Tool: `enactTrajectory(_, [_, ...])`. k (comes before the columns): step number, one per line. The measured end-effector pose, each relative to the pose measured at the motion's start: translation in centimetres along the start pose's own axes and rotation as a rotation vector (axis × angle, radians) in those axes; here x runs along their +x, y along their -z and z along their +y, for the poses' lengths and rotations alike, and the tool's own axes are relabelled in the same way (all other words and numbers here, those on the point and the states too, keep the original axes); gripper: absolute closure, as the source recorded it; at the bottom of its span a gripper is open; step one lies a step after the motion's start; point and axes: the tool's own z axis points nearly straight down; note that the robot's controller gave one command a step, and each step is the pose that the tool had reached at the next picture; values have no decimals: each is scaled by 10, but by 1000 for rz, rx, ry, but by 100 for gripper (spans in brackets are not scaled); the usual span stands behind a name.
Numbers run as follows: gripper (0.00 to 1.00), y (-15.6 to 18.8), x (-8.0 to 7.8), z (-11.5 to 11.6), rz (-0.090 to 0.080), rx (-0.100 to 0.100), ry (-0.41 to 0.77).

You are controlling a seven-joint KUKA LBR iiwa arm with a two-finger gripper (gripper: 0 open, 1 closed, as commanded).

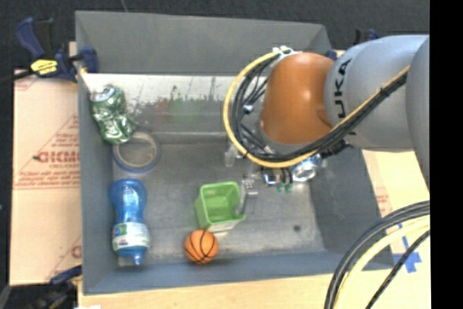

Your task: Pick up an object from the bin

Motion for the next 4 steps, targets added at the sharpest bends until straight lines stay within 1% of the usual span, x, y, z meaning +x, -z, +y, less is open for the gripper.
enactTrajectory(1, [0,-58,6,70,-3,-3,-44])
enactTrajectory(2, [0,-71,-10,84,-11,1,-52])
enactTrajectory(3, [0,-27,1,69,-14,-1,-80])
enactTrajectory(4, [0,16,5,57,-13,2,-47])
